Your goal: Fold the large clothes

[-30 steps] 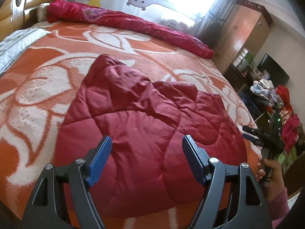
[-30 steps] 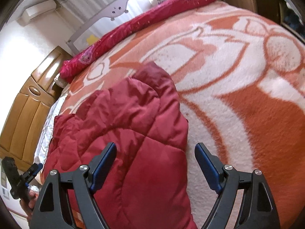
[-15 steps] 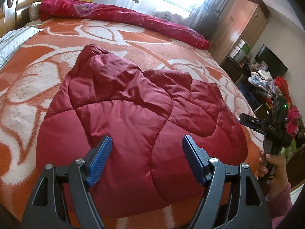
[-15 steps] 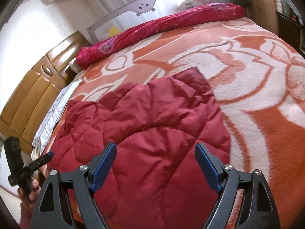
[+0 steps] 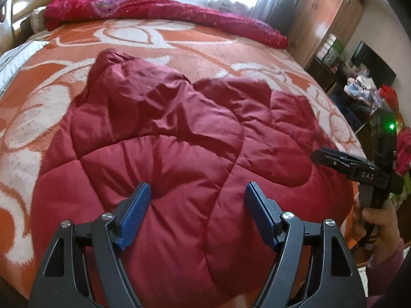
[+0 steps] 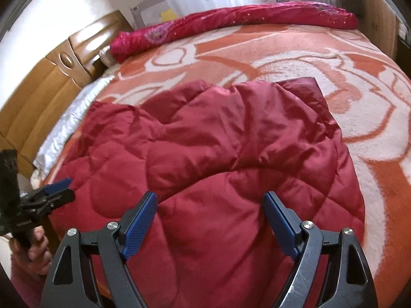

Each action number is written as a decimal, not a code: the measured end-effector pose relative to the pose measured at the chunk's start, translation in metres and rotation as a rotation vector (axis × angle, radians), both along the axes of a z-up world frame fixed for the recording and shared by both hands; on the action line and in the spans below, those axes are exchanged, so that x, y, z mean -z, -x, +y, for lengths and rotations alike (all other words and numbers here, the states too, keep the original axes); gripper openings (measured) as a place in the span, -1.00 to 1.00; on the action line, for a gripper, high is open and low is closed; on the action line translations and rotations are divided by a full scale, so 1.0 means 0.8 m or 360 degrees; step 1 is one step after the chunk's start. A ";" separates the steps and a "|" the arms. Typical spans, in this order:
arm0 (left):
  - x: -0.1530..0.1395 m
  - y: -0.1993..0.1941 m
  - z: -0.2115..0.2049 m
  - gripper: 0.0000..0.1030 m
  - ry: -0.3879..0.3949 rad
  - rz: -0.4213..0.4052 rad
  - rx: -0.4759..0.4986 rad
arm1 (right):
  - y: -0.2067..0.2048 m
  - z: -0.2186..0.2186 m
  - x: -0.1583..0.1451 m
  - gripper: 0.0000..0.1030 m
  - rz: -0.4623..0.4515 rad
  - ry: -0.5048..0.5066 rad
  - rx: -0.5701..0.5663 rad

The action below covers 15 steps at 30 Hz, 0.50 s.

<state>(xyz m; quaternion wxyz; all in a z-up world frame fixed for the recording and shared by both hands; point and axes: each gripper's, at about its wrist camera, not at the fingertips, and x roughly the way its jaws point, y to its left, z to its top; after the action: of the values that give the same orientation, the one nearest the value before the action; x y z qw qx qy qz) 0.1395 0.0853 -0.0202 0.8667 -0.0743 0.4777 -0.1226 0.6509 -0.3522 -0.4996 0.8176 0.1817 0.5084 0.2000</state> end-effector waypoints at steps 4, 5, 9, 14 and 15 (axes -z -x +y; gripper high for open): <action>0.011 -0.021 0.001 0.48 -0.0059 0.0028 -0.0006 | -0.018 0.003 0.014 0.68 0.0030 0.0105 -0.0001; 0.014 -0.028 0.002 0.48 -0.0062 0.0038 -0.0019 | -0.025 0.001 0.018 0.68 0.0046 0.0118 0.0012; 0.023 -0.055 0.009 0.47 -0.0067 0.0110 -0.0076 | -0.043 -0.004 0.030 0.68 0.0094 0.0148 0.0057; 0.034 -0.104 0.025 0.44 -0.0056 0.0230 -0.0172 | -0.067 -0.018 0.047 0.67 0.0146 0.0174 0.0137; 0.040 -0.114 0.029 0.43 -0.0058 0.0256 -0.0203 | -0.071 -0.022 0.053 0.67 0.0164 0.0161 0.0153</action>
<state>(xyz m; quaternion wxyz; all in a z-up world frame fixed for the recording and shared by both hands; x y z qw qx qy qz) 0.2311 0.1088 -0.0523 0.8328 -0.0985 0.5422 -0.0522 0.7075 -0.3695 -0.5416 0.8071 0.1743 0.5500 0.1249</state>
